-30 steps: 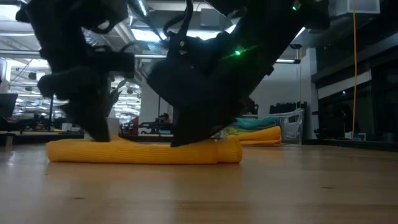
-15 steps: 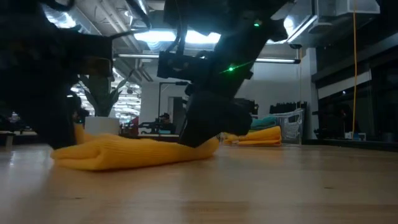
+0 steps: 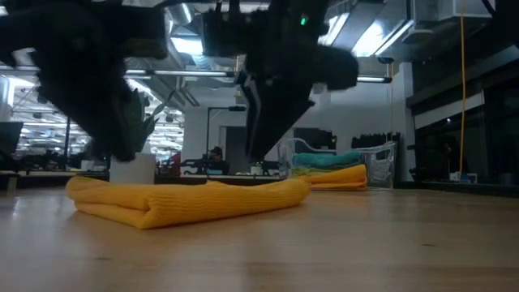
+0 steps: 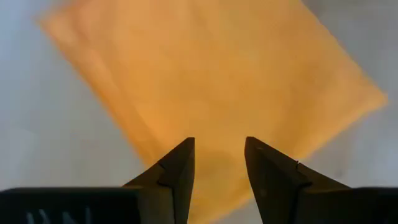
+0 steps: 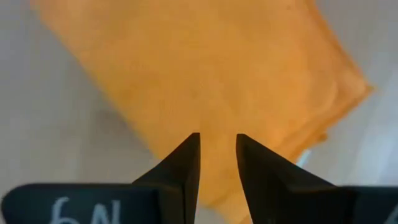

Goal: Fold microfiber towels
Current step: Fold the orange microfiber towel

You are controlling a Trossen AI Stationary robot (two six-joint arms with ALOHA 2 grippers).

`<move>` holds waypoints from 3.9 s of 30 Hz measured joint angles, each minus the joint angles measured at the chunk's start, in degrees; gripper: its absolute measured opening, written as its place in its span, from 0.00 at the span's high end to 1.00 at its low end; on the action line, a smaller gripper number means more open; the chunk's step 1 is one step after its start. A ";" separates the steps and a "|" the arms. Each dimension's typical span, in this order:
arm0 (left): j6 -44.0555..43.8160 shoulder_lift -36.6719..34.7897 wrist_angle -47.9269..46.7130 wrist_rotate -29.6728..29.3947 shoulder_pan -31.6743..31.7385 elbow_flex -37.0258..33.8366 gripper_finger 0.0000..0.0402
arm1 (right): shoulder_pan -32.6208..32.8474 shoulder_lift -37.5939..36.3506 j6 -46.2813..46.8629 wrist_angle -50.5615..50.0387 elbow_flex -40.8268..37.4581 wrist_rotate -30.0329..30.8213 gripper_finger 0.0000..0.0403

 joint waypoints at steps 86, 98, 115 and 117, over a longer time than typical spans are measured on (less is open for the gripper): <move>4.21 0.49 49.57 9.62 -1.88 -20.09 0.66 | -10.68 -10.42 -0.41 60.99 -39.56 -17.02 0.74; 10.60 -0.44 48.25 8.15 -0.07 -18.66 0.66 | -1.58 -21.58 9.03 49.54 -39.43 -14.90 0.74; 16.67 -0.22 40.38 5.74 -4.99 -8.39 0.66 | 5.82 -19.37 11.79 51.89 -39.43 -13.38 0.74; 15.72 -0.15 40.41 5.75 -5.47 -8.26 0.66 | 5.88 -19.37 14.62 52.77 -39.43 -13.57 0.72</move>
